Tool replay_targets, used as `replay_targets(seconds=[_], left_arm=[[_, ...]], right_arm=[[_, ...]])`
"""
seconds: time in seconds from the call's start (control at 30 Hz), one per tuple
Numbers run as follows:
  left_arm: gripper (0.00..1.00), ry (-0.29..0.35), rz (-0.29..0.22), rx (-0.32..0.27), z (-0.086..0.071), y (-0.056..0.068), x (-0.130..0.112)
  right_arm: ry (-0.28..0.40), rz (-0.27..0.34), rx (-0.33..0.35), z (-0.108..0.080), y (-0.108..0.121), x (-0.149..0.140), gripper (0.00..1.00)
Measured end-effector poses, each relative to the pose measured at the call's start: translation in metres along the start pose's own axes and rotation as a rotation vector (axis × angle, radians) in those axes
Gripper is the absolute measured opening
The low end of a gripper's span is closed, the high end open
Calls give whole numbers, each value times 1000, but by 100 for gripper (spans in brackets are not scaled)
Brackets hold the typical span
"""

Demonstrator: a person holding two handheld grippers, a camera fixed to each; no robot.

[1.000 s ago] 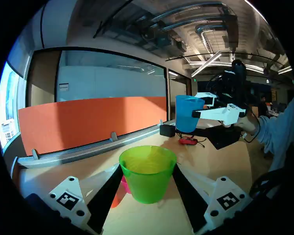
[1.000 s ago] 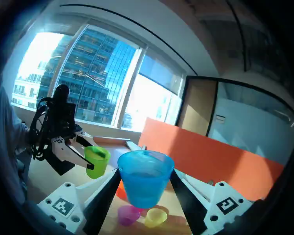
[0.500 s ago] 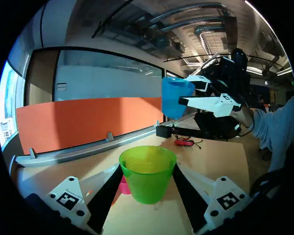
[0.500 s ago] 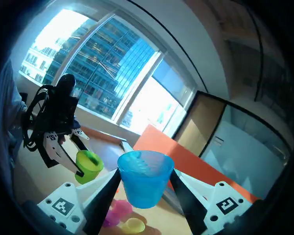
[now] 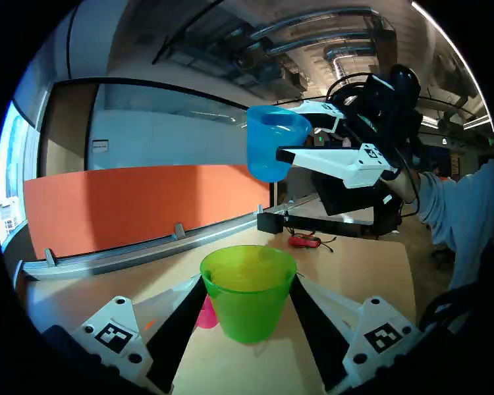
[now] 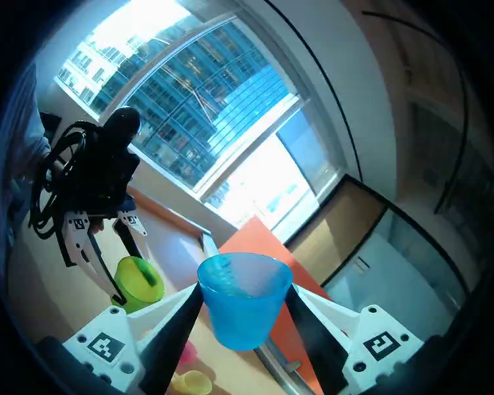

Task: Pour water

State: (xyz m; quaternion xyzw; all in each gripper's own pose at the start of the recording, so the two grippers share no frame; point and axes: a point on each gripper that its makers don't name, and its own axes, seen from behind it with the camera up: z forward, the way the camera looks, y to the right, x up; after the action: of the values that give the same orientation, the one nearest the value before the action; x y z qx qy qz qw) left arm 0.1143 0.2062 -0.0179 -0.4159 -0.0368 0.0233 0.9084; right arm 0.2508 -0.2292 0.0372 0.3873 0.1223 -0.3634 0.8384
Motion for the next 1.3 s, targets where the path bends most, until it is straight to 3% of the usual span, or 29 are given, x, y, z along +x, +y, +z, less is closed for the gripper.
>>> replay_targets(seconds=[0.7,1.3], left_arm=[[86,8,9,-26,6,7,7],[86,10,20,-43,10,13,11]], right_arm=[[-33,-343,-10,33,17,15,89],[-40,-462,-48,41,33,22,89]])
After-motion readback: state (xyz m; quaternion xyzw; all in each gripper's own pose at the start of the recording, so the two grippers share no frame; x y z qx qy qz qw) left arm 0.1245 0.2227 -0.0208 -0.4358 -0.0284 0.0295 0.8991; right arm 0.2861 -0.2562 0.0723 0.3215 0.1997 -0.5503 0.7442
